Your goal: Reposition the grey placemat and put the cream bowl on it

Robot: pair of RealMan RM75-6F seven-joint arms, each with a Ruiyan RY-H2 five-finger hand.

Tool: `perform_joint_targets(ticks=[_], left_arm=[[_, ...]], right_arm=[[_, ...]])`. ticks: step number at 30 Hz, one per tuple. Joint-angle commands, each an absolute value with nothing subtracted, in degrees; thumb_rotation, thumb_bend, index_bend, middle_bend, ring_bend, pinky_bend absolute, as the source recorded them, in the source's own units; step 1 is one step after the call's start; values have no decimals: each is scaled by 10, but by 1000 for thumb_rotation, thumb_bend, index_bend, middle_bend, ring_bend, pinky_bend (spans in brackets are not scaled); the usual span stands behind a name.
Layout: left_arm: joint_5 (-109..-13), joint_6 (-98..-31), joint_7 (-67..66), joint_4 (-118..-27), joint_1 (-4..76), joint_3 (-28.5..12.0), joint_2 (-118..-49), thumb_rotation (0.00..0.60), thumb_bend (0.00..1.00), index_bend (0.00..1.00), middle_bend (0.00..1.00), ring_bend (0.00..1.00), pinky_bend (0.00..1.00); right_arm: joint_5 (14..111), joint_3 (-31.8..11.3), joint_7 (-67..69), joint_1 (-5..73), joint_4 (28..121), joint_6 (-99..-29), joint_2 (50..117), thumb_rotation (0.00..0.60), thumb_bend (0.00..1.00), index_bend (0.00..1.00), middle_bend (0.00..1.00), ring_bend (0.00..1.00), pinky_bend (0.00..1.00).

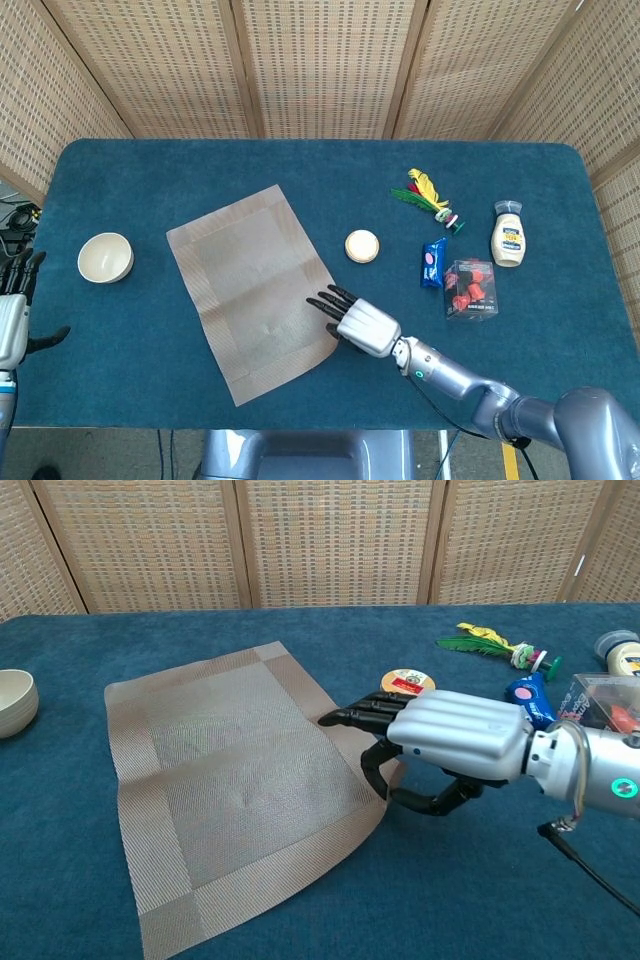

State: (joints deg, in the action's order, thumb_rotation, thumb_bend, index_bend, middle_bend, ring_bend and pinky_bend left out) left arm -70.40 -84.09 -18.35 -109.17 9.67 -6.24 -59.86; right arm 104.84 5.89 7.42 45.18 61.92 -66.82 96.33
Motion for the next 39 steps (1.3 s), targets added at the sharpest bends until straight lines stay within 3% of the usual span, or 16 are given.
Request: perform_joint_targets(ticks=[1,9,17,30,39], left_arm=[[-720,-845,-170,-1096,91,-58,-592,600,0,0,0,0,0],[-751,-854,-155,-1105,80,-47,-584,600,0,0,0,0,0],[-743,-846,-167,-1103,83,-50,-590,600,0,0,0,0,0],[-681,-816,-203,-1080,102,-67,-612,600,0,0,0,0,0],[-658,-813,-207,-1073,106,-75,-615,600,0,0,0,0,0]], right_arm=[[1117,108,34,429,673,-738,907,600,683,695,0,0,0],[1216,158,-85,399,726,-823,799,600,683,696,3,0,0],[1251,145,-147,423,709,-826,700,600,662,706,19,0,0],[1298,81,-163,537,594,-779,696,600,637,716,38,0,0],[1301,88,-117,588,447,-739,735,600,627,716,41,0,0]])
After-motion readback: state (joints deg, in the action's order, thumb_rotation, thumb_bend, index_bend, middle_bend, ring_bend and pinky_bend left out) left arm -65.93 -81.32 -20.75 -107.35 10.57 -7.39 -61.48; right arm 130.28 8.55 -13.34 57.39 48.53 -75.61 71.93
